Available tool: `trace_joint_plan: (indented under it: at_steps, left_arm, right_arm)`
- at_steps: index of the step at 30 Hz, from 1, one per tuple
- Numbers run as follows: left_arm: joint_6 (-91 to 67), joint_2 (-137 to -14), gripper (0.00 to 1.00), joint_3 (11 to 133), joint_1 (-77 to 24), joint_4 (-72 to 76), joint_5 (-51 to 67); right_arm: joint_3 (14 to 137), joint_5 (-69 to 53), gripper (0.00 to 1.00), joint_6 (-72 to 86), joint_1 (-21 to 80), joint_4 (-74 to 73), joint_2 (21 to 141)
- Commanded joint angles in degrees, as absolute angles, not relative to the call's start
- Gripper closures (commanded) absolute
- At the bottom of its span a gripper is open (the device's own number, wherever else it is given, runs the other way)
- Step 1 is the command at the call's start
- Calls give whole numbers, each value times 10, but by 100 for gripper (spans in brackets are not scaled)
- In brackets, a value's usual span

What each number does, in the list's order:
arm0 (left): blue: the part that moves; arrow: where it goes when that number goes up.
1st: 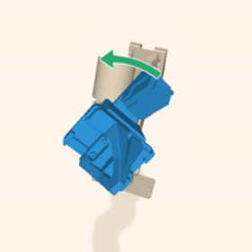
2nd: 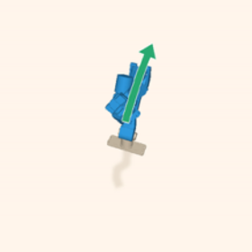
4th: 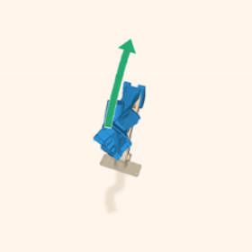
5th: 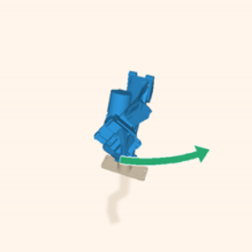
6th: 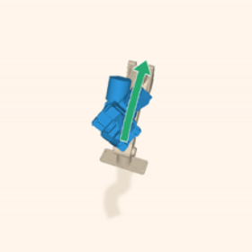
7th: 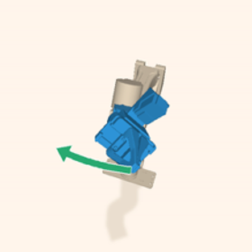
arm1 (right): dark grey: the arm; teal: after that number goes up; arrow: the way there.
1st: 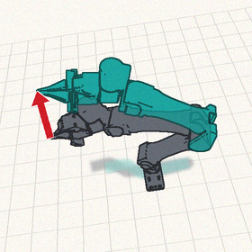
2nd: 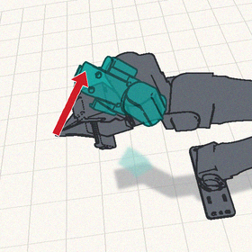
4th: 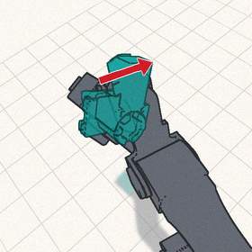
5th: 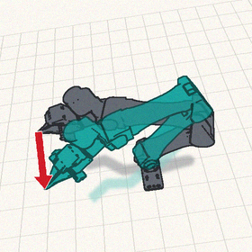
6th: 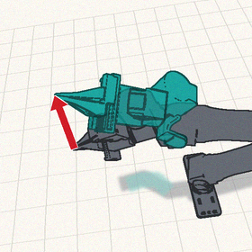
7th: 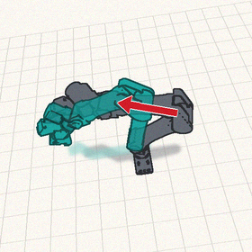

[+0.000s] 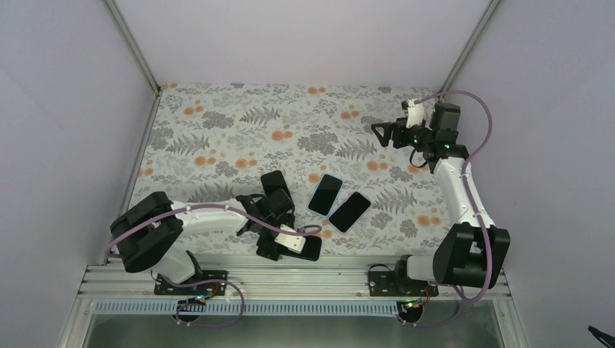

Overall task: Take the phone out of the phone case
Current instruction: Pick up the phone at the center of the board.

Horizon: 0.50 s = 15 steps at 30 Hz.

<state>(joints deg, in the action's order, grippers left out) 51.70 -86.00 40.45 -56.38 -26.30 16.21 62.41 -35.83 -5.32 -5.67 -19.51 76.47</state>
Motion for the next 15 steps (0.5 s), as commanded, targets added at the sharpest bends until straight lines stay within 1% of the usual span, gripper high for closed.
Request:
trace_joint_plan:
  at_steps: [1, 5, 7, 11, 15]
  left_arm:
    - [515, -864, 0, 393, -567, -239, 155]
    - [513, -868, 2, 390, -567, -232, 141]
    - [508, -872, 6, 391, -567, -232, 137]
    - [497, -881, 20, 401, -567, -238, 141]
    - [489, -874, 29, 401, -567, -233, 137]
  right_arm:
    - [618, -375, 1, -65, -54, -201, 758]
    - [623, -375, 1, -64, -54, -202, 764]
    - [625, -374, 1, -64, -54, -203, 766]
    - [627, -371, 1, -63, -54, -204, 768]
    - [628, -370, 1, -64, -54, -202, 768]
